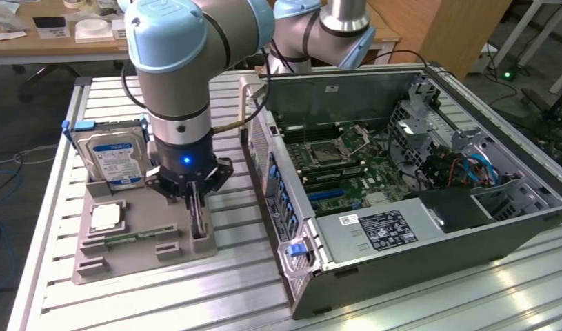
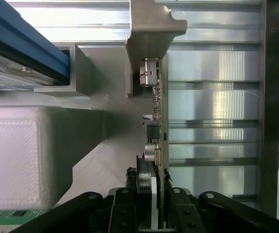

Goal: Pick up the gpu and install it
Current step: 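Pick up the gpu and move the gpu toward the slot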

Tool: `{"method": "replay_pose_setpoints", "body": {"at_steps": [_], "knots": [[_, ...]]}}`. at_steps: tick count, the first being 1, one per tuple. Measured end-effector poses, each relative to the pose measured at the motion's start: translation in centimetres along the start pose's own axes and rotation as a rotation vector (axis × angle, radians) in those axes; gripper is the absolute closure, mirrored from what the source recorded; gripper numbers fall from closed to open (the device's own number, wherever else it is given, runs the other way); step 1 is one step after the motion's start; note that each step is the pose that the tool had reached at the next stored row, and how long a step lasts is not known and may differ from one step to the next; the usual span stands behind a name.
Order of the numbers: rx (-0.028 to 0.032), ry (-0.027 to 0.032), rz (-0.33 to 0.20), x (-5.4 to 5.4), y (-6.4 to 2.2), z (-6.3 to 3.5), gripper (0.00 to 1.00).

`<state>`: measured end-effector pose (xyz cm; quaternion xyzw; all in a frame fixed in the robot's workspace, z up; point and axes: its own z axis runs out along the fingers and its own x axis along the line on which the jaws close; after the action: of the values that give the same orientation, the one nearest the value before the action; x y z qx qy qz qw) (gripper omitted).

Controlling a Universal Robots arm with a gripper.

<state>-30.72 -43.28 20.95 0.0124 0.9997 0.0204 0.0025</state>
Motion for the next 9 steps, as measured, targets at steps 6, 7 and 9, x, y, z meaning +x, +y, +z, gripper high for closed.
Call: {"method": "replay_pose_setpoints", "body": {"at_steps": [6, 7, 9], "knots": [[-0.0001, 0.0000, 0.000, 0.0, 0.04, -0.98, 0.72], [0.0000, 0.0001, 0.000, 0.0, 0.05, -1.16, 0.72], [0.0000, 0.0000, 0.000, 0.0, 0.06, -1.52, 0.72]]}}
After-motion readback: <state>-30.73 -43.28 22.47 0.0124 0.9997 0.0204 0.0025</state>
